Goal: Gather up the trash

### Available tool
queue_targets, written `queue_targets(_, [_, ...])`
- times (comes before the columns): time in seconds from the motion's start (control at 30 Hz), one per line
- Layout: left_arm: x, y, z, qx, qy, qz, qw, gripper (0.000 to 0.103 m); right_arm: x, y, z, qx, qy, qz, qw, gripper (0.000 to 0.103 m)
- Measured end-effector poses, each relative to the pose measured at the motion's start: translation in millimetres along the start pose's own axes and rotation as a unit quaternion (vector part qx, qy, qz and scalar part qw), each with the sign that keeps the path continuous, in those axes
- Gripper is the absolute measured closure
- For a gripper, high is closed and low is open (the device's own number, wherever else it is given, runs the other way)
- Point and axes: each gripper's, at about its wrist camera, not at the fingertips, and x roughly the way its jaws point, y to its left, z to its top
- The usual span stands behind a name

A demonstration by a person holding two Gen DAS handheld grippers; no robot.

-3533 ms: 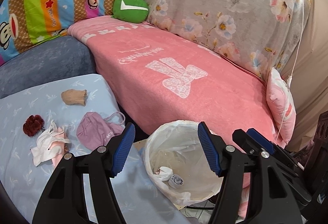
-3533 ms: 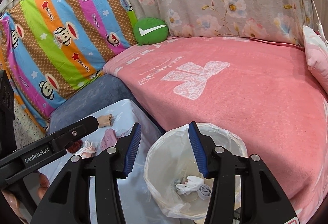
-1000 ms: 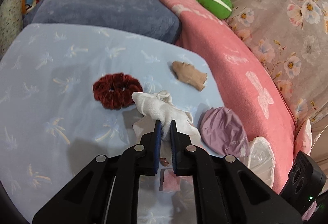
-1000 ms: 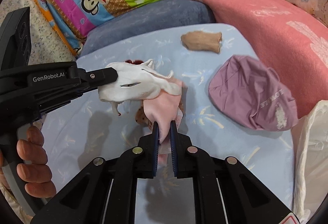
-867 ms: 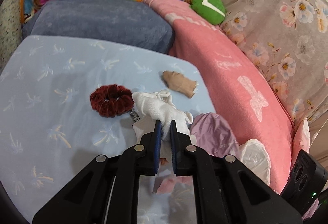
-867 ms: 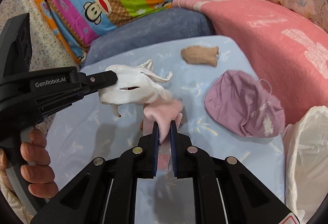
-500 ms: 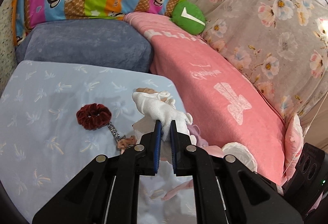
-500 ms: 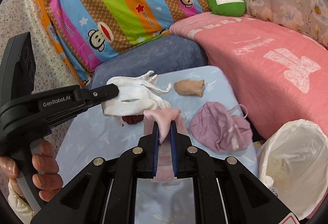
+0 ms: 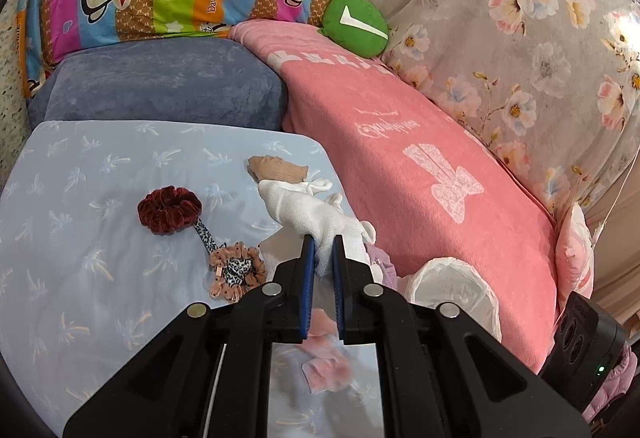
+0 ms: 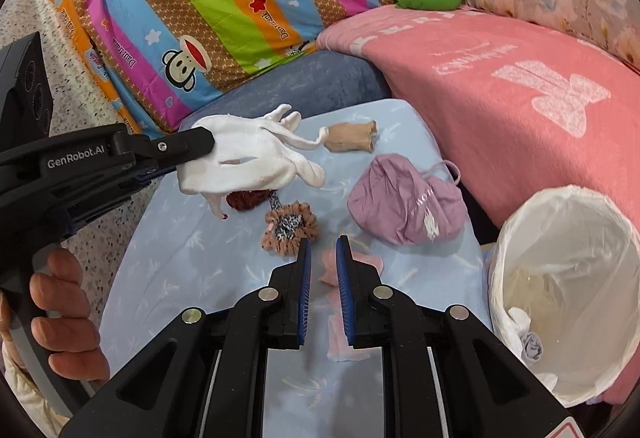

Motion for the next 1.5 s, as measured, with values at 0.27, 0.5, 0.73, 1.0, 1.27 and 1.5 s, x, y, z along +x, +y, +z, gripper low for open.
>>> queue_targets(0.27, [1,-2,-7,0.003,0.006,0.004,1.0,0.094,9,-13,-14,0.007,0.011,-0.019,1.0,0.082])
queue_targets(0.5, [13,4,-16,0.0,0.024,0.013,0.9996,0.094,47,-22,-24,0.012,0.048,-0.034,0.998,0.073])
queue_targets(0.73, [28,14,-22,-0.002,0.04,0.025,0.9989,0.094,95,-31,-31,0.007,0.084,-0.043,0.996,0.073])
queue_targets(1.0, [40,26,-24,-0.008,0.052,0.037,0.9979,0.094,127,-41,-30,0.006,0.102,-0.058,0.993,0.076])
queue_targets(1.27, [43,26,-22,-0.009,0.054,0.038,0.9978,0.094,114,-38,-15,0.004,0.079,-0.047,0.996,0.1])
queue_targets(1.5, [36,6,-16,0.005,0.041,0.028,0.9988,0.094,56,-33,17,0.002,0.011,-0.037,0.999,0.1])
